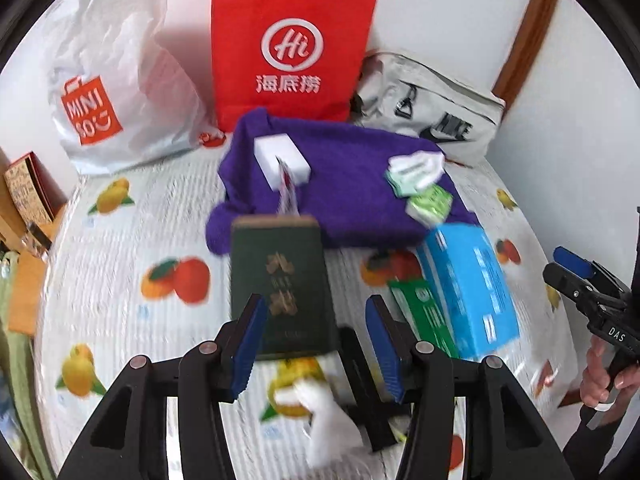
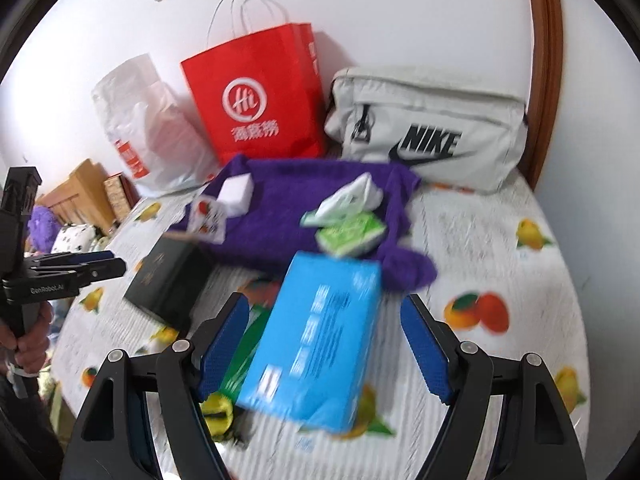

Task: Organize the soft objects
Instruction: 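Grasp the white crumpled tissue with the left gripper and lift it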

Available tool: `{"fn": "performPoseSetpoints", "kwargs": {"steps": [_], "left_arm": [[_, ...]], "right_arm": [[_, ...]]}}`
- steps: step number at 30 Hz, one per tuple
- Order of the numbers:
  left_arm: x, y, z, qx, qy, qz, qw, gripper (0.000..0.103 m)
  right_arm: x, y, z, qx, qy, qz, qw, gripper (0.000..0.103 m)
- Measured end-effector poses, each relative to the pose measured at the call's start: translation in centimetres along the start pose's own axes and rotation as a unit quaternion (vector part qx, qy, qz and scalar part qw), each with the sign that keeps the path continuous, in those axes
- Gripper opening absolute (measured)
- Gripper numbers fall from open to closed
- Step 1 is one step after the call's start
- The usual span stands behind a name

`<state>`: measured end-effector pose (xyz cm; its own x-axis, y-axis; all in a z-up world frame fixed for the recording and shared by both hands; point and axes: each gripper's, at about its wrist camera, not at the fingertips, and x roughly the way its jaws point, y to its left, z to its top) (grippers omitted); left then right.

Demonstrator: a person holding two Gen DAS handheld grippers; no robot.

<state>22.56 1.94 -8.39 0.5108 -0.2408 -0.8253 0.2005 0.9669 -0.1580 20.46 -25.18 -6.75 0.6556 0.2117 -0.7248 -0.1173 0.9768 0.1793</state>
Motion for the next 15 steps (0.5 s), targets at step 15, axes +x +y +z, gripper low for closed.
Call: {"fn": "performPoseSetpoints", "kwargs": {"steps": [15], "left_arm": [[4.7,-0.3,-8.8,-0.004,0.02,0.025,0.9995,0.057]], "right_arm": [[-2.5,2.8,-8.5,-0.015,0.015,-0.001,1.0,0.078]]}}
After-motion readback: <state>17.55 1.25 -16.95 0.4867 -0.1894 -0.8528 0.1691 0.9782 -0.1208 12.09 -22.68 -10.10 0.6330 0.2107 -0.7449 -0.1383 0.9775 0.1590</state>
